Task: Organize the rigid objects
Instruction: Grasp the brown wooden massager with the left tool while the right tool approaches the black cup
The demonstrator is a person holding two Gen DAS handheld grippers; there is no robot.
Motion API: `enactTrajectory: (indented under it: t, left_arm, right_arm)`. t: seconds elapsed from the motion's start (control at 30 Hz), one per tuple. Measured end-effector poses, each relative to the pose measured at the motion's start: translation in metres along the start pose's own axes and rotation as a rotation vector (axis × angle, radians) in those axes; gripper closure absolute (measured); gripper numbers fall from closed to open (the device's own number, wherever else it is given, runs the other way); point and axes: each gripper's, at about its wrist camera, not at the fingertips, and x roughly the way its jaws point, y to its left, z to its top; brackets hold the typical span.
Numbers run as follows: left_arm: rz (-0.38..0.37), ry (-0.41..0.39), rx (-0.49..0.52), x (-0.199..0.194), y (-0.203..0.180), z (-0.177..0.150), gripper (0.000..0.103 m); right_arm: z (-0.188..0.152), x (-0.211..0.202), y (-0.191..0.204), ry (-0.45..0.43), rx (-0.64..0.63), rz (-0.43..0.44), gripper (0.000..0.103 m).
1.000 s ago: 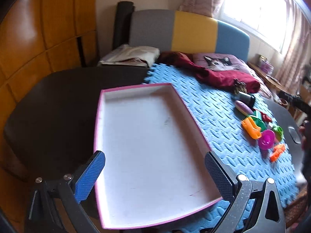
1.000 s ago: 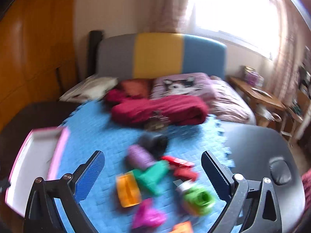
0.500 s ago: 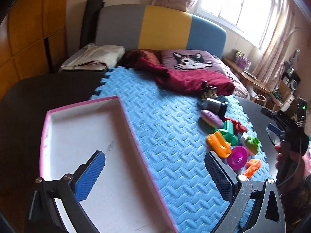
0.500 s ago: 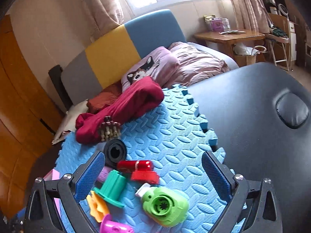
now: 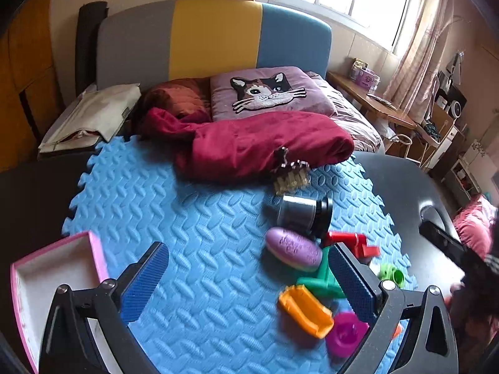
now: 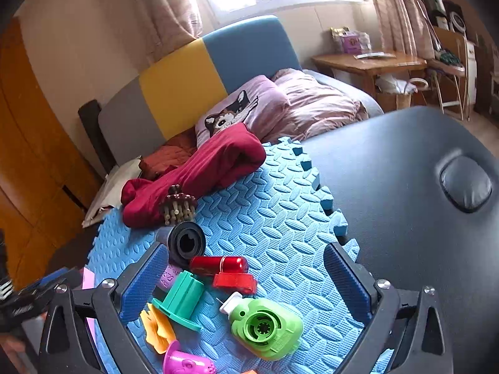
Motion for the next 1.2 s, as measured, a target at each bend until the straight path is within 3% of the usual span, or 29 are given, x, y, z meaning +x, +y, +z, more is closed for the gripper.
enactTrajectory:
  t: [0.23, 0.4, 0.57, 0.73, 0.9, 0.97, 1.03, 1.2]
  left_arm:
    - [0.055, 0.021, 0.060, 0.031, -0.019, 0.038, 0.000]
    - [0.028, 0.080, 0.060, 0.066, -0.030, 0.063, 0.001]
    - [-0.051, 0.145, 0.085, 0.103, -0.045, 0.082, 0.002]
    - [-0.068, 0.183, 0.098, 0.134, -0.054, 0.093, 0.002]
    - [-0.059, 0.247, 0.111, 0.169, -0.057, 0.093, 0.020]
    - [-0.060, 0.279, 0.108, 0.181, -0.054, 0.088, 0.034]
    - [-0.074, 0.269, 0.101, 0.182, -0.052, 0.086, 0.041]
    - [-0.081, 0.202, 0.078, 0.165, -0.039, 0.081, 0.041]
  right_arm:
    - [0.000, 0.002, -0.008, 0.024, 0.055, 0.018, 0.001]
    - [-0.001, 0.001, -0.006, 0.031, 0.044, 0.014, 0.001]
    - [-0.002, 0.005, -0.005, 0.056, 0.037, 0.021, 0.001]
    - [-0.003, 0.005, -0.001, 0.064, 0.026, 0.035, 0.001]
    - [-0.004, 0.007, 0.000, 0.073, 0.024, 0.042, 0.001]
    - [-0.004, 0.008, -0.001, 0.079, 0.024, 0.043, 0.001]
    - [-0.004, 0.009, -0.001, 0.075, 0.022, 0.037, 0.001]
    - [-0.005, 0.010, -0.002, 0.079, 0.021, 0.028, 0.001]
